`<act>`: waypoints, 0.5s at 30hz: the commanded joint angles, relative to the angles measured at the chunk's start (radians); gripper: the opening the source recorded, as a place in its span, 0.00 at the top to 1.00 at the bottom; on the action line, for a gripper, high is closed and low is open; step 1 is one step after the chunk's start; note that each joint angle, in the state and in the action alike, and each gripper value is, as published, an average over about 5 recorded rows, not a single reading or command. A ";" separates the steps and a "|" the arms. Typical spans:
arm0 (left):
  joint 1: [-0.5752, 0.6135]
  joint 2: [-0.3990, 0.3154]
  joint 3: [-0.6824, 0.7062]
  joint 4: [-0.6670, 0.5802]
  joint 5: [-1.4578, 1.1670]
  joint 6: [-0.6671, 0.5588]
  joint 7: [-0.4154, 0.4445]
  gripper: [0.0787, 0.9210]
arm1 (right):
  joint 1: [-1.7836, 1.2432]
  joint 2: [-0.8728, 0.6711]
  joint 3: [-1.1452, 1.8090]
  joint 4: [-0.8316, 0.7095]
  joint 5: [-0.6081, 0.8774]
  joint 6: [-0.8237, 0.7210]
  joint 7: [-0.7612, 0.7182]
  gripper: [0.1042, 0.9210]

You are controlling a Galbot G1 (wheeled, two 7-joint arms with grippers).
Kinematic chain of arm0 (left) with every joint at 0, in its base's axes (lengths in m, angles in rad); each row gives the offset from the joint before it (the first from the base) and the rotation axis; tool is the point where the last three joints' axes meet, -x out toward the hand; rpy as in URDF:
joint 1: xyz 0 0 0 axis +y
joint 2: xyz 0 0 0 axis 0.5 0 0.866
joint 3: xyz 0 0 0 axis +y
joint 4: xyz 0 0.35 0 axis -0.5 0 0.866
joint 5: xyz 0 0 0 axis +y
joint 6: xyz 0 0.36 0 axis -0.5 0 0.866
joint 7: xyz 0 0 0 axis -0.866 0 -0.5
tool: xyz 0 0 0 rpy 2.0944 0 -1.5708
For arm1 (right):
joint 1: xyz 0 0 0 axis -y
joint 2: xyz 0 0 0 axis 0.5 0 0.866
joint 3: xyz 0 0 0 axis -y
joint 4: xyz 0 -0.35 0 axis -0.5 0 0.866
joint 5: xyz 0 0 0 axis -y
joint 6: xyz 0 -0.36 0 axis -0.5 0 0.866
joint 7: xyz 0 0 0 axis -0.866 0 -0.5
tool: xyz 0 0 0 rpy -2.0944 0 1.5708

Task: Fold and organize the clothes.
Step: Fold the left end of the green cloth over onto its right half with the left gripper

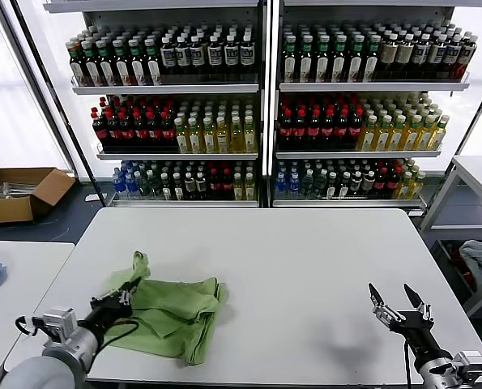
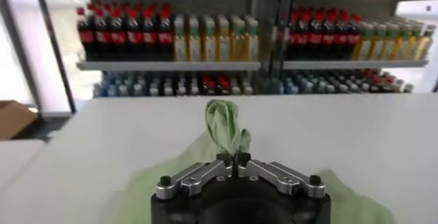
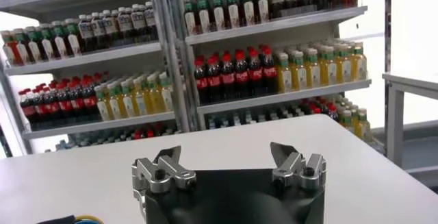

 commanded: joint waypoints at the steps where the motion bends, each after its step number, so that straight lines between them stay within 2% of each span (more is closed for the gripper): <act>1: -0.019 -0.024 0.210 -0.002 0.037 0.003 0.010 0.97 | -0.002 0.002 0.000 0.000 -0.003 0.001 -0.001 0.12; 8: -0.093 -0.013 0.294 0.035 0.040 0.003 0.012 0.97 | 0.000 0.006 -0.016 0.002 -0.018 0.000 -0.001 0.12; 15: -0.109 -0.025 0.339 0.056 0.069 0.012 0.004 0.94 | -0.004 0.012 -0.017 0.006 -0.020 0.001 -0.001 0.12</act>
